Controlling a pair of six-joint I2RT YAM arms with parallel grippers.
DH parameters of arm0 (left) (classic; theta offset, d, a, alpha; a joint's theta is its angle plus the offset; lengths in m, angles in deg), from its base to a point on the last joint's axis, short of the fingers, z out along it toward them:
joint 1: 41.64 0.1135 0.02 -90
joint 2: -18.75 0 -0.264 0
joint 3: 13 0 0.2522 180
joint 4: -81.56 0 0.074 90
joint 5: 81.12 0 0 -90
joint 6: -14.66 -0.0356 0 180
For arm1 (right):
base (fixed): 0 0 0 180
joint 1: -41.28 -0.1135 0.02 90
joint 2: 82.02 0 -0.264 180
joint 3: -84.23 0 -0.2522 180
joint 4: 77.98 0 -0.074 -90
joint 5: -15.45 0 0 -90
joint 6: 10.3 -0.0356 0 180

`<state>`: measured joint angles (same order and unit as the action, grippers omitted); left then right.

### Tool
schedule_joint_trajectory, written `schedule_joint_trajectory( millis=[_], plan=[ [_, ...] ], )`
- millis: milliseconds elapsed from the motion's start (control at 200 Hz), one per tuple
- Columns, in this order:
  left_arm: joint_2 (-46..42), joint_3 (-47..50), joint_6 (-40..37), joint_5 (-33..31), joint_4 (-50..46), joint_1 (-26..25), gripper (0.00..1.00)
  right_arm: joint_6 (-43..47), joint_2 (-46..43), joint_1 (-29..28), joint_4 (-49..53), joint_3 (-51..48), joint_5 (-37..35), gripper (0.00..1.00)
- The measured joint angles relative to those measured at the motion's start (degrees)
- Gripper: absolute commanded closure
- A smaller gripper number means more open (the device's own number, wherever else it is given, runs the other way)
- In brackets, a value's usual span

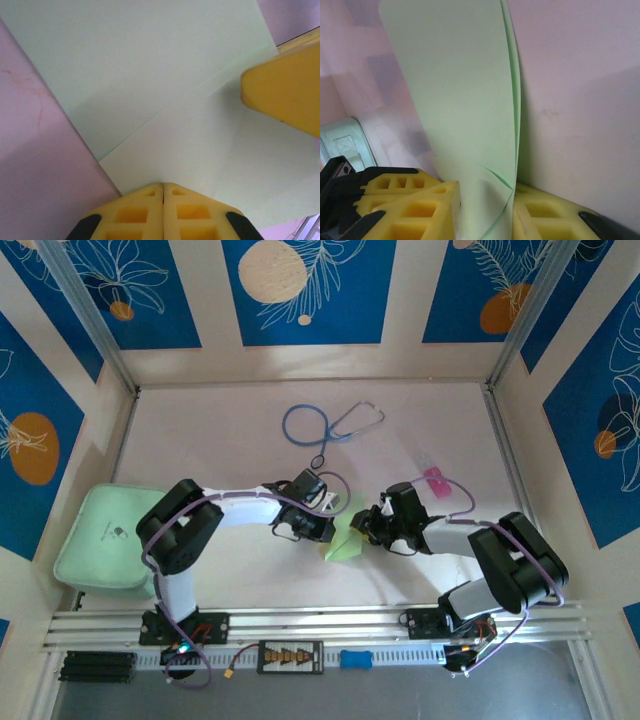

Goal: Fold a paper plane with a square sheet of paper (pick it up from the middle)
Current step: Turn over the paper at the center of the table.

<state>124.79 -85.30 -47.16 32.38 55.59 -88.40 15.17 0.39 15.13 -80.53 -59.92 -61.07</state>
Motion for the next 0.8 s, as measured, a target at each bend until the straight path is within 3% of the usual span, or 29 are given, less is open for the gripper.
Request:
schedule_joint_trajectory(
  millis=[235,485,795],
  plan=[
    [-0.2,0.2,0.1,0.0,0.2,0.0,0.88,2.6,1.1,0.8,-1.4,-0.1,0.7,0.82],
    [-3.4,1.7,1.7,0.2,0.7,0.0,0.77,5.6,0.6,2.1,-1.2,-0.1,1.5,0.89],
    [-12.9,2.6,1.9,-5.0,-0.5,0.0,0.63,10.4,-8.2,1.9,6.0,0.8,1.2,0.92]
  ],
)
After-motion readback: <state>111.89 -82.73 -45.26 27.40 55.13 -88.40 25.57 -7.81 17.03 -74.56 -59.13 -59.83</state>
